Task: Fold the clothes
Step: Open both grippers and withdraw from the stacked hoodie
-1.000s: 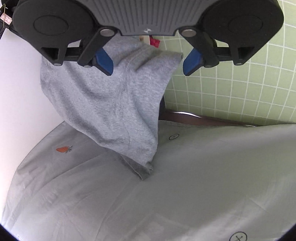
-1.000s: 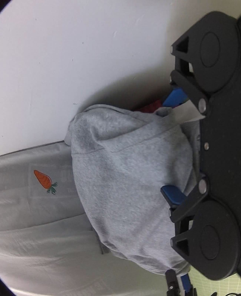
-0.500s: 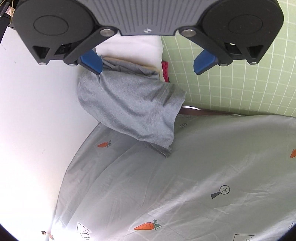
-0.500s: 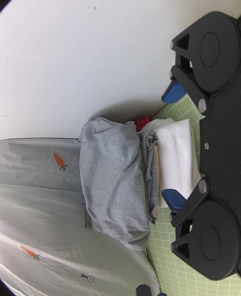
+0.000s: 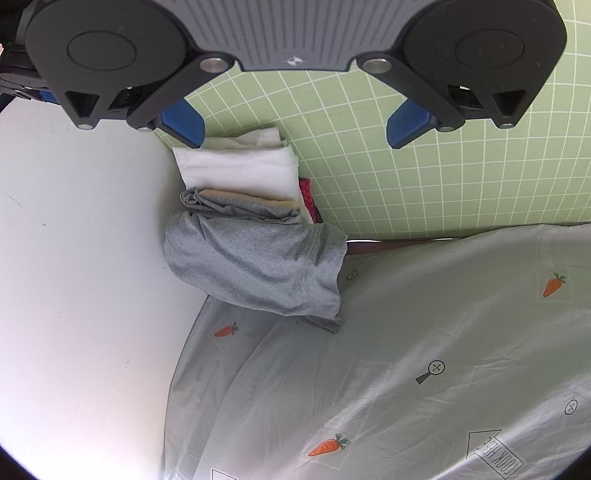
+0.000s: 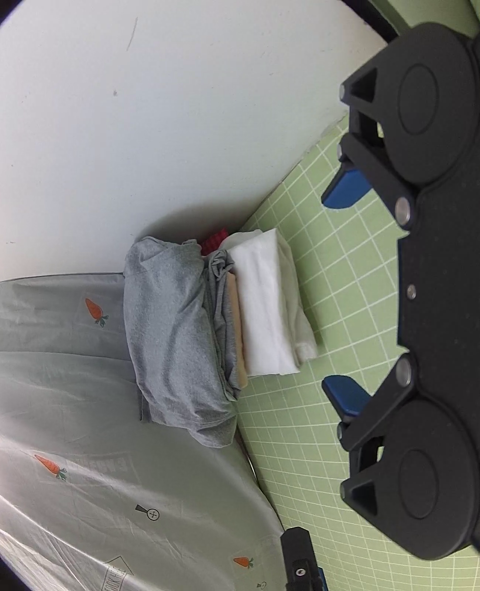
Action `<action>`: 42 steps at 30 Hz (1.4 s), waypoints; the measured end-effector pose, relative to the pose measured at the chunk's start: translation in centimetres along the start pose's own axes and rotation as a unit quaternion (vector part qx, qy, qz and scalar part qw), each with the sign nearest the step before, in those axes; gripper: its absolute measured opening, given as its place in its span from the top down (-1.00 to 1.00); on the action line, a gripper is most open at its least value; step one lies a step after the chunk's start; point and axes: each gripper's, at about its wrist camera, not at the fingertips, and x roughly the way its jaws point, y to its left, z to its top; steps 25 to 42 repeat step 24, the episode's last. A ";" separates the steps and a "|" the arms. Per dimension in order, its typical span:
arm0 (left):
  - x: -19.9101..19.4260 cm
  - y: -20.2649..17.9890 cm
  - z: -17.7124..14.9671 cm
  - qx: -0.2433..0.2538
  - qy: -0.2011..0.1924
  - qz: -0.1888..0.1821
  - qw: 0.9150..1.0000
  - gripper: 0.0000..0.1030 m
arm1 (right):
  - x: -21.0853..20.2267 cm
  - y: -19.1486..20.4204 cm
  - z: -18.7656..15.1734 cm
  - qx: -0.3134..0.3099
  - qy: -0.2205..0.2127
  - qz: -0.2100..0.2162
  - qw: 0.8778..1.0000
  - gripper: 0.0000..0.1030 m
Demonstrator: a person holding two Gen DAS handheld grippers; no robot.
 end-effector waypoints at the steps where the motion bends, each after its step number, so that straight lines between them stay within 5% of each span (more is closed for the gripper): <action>1: -0.3 0.0 -0.3 0.004 0.002 0.001 1.000 -1.00 | -0.3 0.0 -0.4 0.003 0.004 0.000 1.000 -0.87; 22: -1.8 -1.7 -1.6 0.056 0.001 -0.025 0.998 -1.00 | -2.2 0.0 -2.0 0.024 0.004 0.006 1.000 -0.84; 42: -1.8 -1.7 -1.5 0.057 0.002 -0.025 0.998 -1.00 | -2.2 0.0 -1.9 0.025 0.002 0.006 1.000 -0.84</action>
